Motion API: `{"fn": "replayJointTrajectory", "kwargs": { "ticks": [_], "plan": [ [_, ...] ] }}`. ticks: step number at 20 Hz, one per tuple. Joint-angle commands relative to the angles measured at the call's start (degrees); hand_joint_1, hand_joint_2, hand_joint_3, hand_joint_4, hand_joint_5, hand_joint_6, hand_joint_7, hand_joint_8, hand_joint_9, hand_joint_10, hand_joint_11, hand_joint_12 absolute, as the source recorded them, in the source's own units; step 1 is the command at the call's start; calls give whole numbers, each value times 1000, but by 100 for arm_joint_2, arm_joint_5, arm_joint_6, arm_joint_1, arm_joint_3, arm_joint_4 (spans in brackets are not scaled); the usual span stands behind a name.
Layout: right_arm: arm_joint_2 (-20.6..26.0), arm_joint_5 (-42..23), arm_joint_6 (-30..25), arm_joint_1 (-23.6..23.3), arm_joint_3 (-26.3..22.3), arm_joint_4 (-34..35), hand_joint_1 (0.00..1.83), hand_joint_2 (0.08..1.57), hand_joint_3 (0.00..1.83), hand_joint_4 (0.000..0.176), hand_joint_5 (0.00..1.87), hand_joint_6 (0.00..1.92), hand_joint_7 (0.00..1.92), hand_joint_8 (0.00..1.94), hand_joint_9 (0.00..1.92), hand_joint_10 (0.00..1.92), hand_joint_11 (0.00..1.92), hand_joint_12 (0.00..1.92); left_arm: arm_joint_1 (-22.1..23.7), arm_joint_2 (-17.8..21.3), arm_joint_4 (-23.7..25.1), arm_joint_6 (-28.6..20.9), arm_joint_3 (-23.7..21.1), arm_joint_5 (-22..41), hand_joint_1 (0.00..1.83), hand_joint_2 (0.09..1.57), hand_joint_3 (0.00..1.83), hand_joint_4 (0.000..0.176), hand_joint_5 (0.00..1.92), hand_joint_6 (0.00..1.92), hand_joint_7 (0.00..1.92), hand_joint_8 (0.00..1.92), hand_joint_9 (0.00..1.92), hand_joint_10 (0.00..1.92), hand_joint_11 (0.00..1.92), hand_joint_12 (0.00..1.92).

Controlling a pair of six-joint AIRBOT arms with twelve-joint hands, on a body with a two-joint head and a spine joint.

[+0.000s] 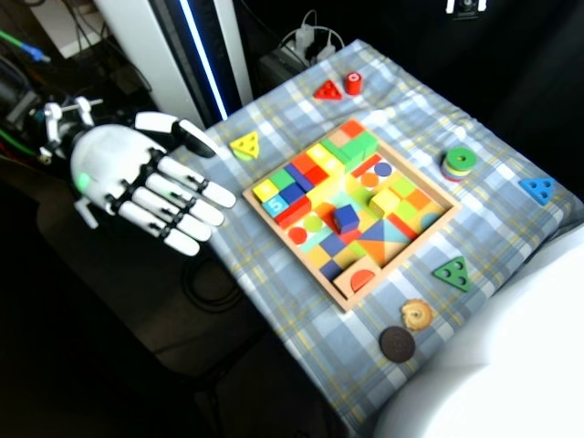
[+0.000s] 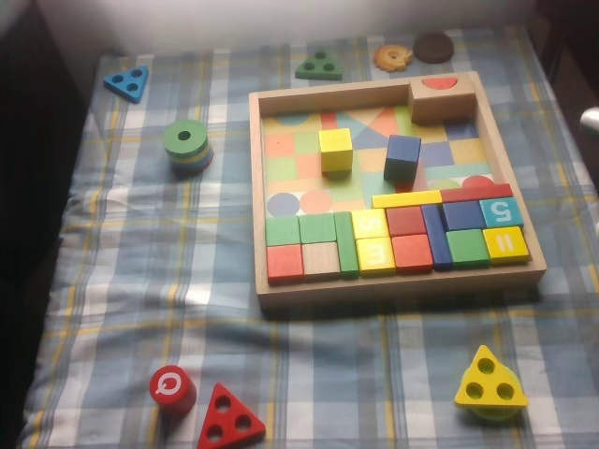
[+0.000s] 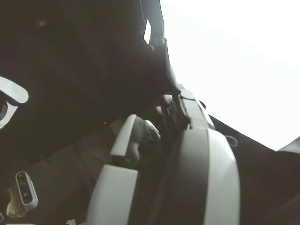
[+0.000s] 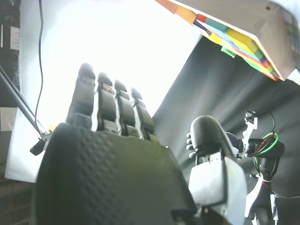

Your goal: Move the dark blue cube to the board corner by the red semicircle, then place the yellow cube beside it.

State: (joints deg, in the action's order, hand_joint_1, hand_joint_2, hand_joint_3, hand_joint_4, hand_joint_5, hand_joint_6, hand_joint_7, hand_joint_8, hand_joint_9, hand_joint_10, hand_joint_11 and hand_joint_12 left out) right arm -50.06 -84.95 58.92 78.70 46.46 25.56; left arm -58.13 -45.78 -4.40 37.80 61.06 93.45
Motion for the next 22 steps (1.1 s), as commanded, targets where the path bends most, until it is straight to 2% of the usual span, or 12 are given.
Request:
{"fn": "replayJointTrajectory", "kwargs": {
  "ticks": [1,3,4,6,7,10,13,15,17,19,21,22],
  "plan": [
    [38,-709,-25,-74,26,-104,266,1304,5,100,405,3,395,2,382,18,0,1075,39,-6,-156,-46,25,595,659,1413,3,176,443,1753,683,49,553,401,101,1279],
    [59,-684,-33,-76,27,-129,354,1282,0,106,406,6,395,2,384,12,0,1068,39,-5,-158,-46,28,595,675,1405,0,176,461,1727,740,48,594,406,140,1305],
    [100,-662,-79,-85,30,-171,369,1271,0,93,411,6,402,3,381,8,0,1047,39,-3,-158,-46,28,595,675,1406,1,176,459,1730,742,45,572,397,164,1312],
    [240,-566,-420,-120,113,-358,342,1281,0,83,395,1,389,1,373,2,0,1042,35,2,-156,-46,27,595,673,1410,0,176,454,1739,760,39,557,451,189,1335],
    [318,-496,-571,-154,161,-440,384,1269,0,44,401,2,415,5,404,10,0,1101,33,5,-155,-46,27,595,688,1401,0,176,467,1721,740,22,533,520,189,1365],
    [723,62,-890,-415,325,-837,419,1260,0,0,371,0,348,0,377,0,0,1203,26,11,-149,-46,24,595,703,1387,0,176,485,1695,741,15,532,518,172,1316],
    [985,764,-977,-710,497,-1244,418,1258,0,0,371,1,420,15,406,10,0,1242,19,10,-144,-47,24,595,667,1409,1,176,453,1738,757,16,529,522,192,1324],
    [1012,1199,-1585,-920,821,-1612,454,1223,0,0,343,0,429,8,430,15,0,1225,19,9,-135,-47,20,595,650,1422,0,176,433,1767,730,5,476,549,104,1392],
    [1011,1384,-2116,-1030,1062,-1818,507,1223,0,0,309,1,372,3,348,4,0,984,19,11,-129,-47,13,595,716,1379,3,176,504,1688,844,62,474,779,166,1442],
    [1010,1692,-2150,-1201,1196,-2017,462,1261,6,0,288,2,344,0,337,3,0,946,15,26,-132,-47,-4,595,695,1396,0,176,484,1705,871,128,454,1050,212,1618],
    [982,2304,-2150,-1718,1311,-2479,424,1270,5,0,295,3,341,0,337,2,0,920,14,28,-130,-46,-11,595,651,1426,0,176,442,1757,828,118,465,1011,194,1724],
    [921,2927,-2150,-2293,1401,-3012,414,1265,2,0,299,3,351,2,361,9,0,930,-7,52,-128,-47,-19,595,627,1442,0,176,422,1784,804,108,436,1023,146,1791]
  ]
}}
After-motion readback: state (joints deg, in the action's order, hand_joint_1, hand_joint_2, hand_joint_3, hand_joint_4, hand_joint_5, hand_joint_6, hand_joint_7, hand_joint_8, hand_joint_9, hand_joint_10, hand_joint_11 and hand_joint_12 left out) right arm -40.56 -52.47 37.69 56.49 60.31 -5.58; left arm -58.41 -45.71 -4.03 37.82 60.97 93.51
